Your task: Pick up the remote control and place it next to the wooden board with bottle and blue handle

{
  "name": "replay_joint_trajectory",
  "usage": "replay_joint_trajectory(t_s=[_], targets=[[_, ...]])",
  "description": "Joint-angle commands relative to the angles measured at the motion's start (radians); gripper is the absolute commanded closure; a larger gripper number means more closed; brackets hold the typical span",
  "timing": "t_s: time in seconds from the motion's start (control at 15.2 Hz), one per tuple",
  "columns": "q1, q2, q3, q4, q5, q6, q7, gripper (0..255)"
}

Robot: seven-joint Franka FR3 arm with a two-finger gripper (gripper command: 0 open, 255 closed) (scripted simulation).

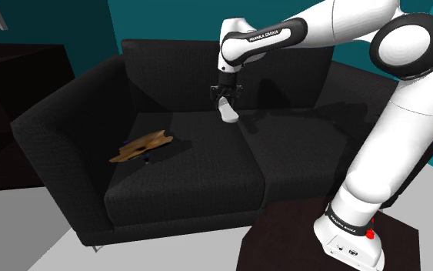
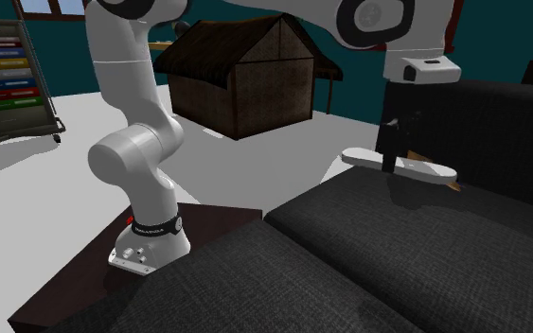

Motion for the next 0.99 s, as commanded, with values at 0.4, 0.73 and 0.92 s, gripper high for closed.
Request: replay_joint_trajectory(t_s=[0.4, 0.73, 0.92], targets=[[0.067, 0.215, 0.050, 0.264, -0.041, -0.053, 0.126, 255], [0.067, 0.225, 0.049, 0.210, -0.044, 0.011, 0.129, 255], [0.067, 0.233, 0.049, 0.180, -0.046, 0.048, 0.131, 255]])
